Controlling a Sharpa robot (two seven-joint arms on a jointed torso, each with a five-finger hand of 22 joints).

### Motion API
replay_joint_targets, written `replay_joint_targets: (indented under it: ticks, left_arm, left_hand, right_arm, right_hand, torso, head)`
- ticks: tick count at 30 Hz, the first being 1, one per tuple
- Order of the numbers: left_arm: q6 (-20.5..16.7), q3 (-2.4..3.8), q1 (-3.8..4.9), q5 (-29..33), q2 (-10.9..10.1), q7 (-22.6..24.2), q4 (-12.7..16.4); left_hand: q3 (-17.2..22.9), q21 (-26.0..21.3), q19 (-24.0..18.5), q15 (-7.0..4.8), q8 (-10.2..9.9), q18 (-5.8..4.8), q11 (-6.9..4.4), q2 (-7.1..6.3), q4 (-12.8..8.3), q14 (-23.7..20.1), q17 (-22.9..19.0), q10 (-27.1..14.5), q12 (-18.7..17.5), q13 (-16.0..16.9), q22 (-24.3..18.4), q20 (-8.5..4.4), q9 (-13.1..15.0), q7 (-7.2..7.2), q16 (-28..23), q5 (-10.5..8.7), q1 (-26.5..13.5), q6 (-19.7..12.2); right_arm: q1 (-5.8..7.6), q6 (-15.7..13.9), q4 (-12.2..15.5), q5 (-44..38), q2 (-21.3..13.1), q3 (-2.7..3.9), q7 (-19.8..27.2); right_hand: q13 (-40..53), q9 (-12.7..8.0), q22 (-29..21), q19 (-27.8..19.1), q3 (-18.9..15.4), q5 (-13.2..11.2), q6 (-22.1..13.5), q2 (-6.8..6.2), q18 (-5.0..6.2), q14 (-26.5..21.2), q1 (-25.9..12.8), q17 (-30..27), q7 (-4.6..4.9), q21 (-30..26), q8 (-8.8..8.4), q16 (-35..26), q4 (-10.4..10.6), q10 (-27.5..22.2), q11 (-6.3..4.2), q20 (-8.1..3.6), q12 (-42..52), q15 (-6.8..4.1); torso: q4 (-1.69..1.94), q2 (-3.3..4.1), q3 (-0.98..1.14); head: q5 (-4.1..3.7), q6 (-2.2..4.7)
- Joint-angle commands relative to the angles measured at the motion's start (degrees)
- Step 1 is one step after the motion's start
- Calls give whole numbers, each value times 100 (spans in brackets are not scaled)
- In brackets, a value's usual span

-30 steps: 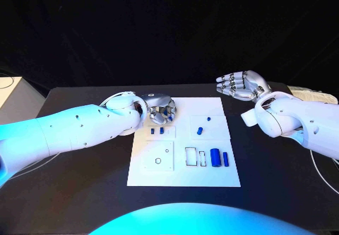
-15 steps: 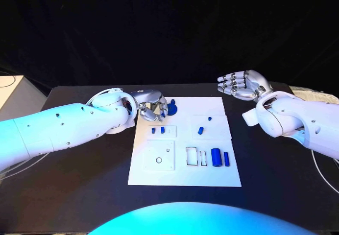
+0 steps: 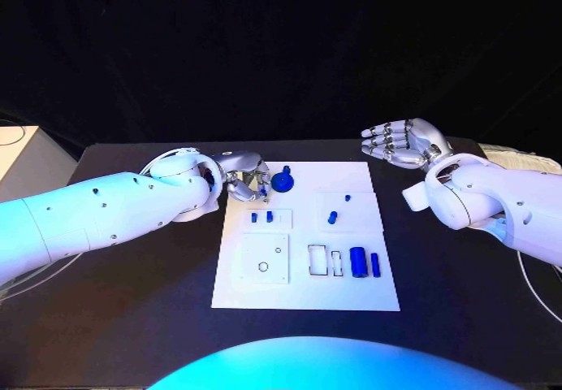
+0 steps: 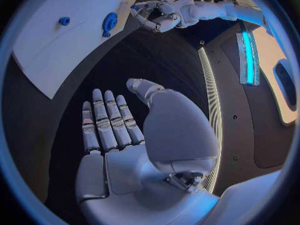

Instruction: Assemble the parts on the task board

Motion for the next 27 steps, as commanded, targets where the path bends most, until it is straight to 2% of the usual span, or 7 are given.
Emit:
replay_joint_targets:
  ticks: [1,27]
  left_arm:
    - [150,2,-4,0,18,-32,-9]
    - [296,-68,-16,-51,148,-102,-146]
  left_hand:
    - [-27,-14,-6,21,-20,80,2,-13,-16,-6,12,42,-26,7,-6,15,0,17,14,31,-41,34]
    - [-35,-19,-8,24,-34,80,4,-13,-10,-34,-42,57,-49,9,-9,20,6,18,-1,27,-49,47]
  right_arm:
    - [-3,39,-3,-1,-2,2,72]
    - [-10,50,-10,-1,-10,2,65]
  right_hand:
    - [0,-5,-5,13,35,35,37,5,-34,6,-31,-5,395,-2,-38,-13,6,-8,18,-14,-16,27]
    - [0,-7,-11,9,39,37,43,4,-33,9,-43,-12,396,-1,-42,-12,11,-6,19,-14,-16,27]
  torso:
    - [2,5,8]
    - [-1,1,5]
  head:
    - [-5,-19]
    - [-3,-14]
